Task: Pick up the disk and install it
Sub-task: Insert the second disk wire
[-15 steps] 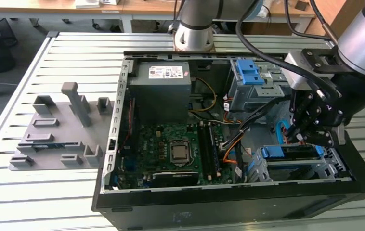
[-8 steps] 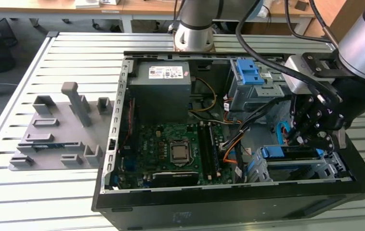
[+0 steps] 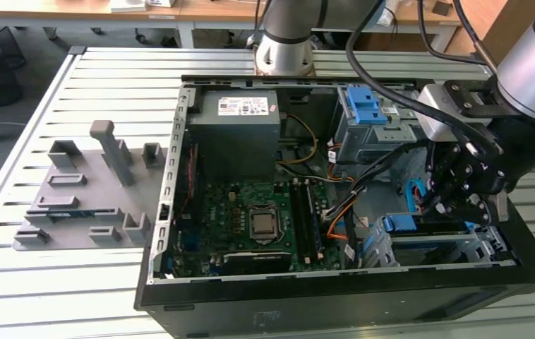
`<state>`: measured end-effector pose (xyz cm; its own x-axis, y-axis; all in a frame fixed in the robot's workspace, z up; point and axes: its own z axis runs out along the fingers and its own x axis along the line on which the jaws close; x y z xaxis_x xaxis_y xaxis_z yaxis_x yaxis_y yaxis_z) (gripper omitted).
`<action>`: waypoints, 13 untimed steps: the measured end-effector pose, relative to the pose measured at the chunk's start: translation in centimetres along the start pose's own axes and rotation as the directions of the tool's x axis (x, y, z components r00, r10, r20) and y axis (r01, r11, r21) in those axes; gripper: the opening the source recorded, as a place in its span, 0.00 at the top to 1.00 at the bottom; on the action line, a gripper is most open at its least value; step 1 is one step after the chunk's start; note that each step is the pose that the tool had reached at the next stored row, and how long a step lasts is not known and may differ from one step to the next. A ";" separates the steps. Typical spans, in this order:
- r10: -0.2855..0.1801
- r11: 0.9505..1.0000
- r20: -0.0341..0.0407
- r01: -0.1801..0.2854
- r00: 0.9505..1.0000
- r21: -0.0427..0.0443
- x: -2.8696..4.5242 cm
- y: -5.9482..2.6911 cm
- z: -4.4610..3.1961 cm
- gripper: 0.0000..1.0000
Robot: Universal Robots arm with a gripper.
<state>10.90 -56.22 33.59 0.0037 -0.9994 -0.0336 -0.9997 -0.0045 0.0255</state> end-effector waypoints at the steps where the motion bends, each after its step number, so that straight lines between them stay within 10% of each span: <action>1: 0.000 1.000 0.000 0.000 1.000 0.000 0.03 0.00 0.01 0.83; 13: 0.000 1.000 0.000 0.000 1.000 0.001 0.61 0.00 0.02 0.83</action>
<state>10.90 -56.82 33.55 0.0037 -0.9994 -0.0336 -0.9997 -0.0045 0.0249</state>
